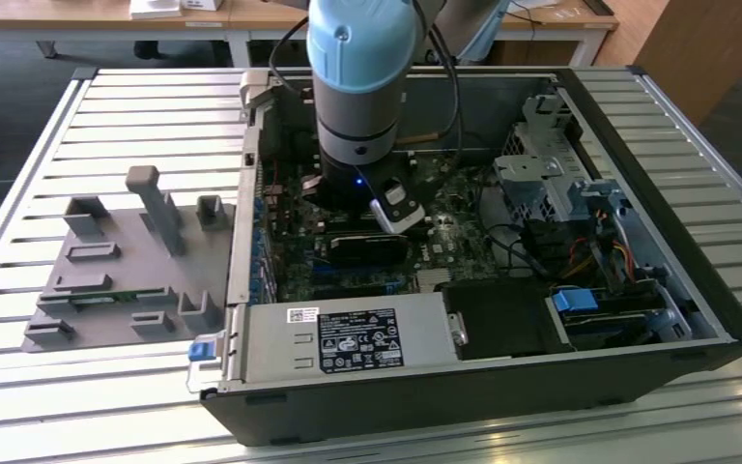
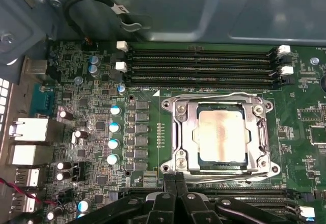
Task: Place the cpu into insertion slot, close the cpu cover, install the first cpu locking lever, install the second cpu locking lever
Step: 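Install the second cpu locking lever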
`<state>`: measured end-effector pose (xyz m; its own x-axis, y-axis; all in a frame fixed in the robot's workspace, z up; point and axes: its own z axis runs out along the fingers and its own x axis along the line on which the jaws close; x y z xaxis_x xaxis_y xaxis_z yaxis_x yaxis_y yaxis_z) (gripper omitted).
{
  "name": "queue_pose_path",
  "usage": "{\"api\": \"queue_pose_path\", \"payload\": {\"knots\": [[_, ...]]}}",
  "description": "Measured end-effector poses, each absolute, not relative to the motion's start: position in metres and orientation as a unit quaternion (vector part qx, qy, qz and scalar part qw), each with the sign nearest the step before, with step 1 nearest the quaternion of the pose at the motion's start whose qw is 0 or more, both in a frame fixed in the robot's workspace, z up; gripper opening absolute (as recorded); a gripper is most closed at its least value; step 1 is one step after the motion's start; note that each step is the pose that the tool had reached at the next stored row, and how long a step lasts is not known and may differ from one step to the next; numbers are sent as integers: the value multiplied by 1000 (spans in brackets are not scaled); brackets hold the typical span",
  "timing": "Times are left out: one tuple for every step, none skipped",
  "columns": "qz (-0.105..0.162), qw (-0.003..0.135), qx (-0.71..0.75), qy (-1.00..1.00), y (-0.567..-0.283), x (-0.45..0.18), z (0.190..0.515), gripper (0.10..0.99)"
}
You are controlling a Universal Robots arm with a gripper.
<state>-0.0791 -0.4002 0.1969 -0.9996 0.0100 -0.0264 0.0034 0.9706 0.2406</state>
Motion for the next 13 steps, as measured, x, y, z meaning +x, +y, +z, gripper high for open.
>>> {"api": "queue_pose_path", "payload": {"knots": [[122, 14, 3, 992, -400, -79, 197, 106], [122, 14, 3, 992, -400, -79, 197, 106], [122, 14, 3, 992, -400, -79, 196, 106], [122, 14, 3, 992, -400, -80, 196, 106], [123, 14, 3, 992, -400, -80, 196, 106], [123, 14, 3, 992, -399, -80, 196, 106], [123, 14, 3, 992, -399, -80, 196, 106], [123, 14, 3, 992, -398, -80, 196, 106], [123, 14, 3, 992, -398, -80, 196, 106], [123, 14, 3, 992, -398, -80, 196, 106], [124, 14, 3, 992, -397, -80, 196, 106], [124, 14, 3, 992, -397, -81, 195, 106], [124, 14, 3, 992, -397, -81, 195, 106]]}}
